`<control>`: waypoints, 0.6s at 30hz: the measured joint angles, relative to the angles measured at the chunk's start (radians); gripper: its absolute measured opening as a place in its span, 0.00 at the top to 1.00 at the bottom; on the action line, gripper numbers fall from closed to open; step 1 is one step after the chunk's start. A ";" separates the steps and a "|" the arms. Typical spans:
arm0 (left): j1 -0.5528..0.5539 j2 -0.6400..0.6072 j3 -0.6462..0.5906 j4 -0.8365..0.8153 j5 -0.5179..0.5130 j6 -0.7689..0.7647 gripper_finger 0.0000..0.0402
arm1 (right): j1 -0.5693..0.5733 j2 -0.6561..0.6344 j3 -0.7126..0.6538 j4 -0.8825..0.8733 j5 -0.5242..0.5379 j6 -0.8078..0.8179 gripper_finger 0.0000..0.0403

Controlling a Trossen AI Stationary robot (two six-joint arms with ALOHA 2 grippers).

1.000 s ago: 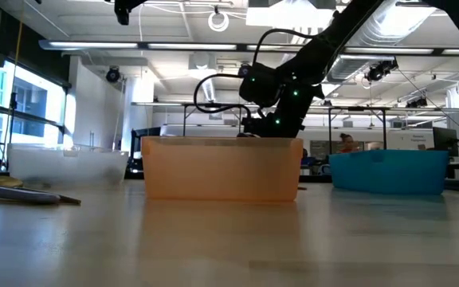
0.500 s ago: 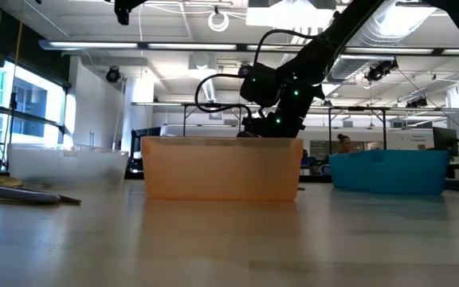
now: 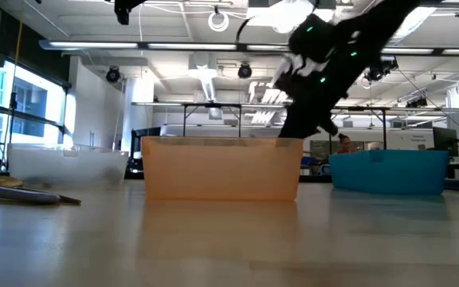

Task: Sort silverware by color (type)
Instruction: Put the top center gold spoon into the blue bin

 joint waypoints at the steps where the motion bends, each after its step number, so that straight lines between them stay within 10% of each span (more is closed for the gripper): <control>1: 0.000 0.000 0.000 0.000 0.000 0.000 0.63 | 0.017 -0.038 -0.038 0.042 0.000 0.020 1.00; 12: 0.002 0.000 0.000 0.000 -0.020 0.001 0.63 | 0.173 -0.183 -0.024 0.575 0.025 -0.140 1.00; 18: 0.001 0.000 0.000 0.000 -0.014 -0.001 0.63 | 0.228 -0.181 0.094 0.580 0.006 -0.256 1.00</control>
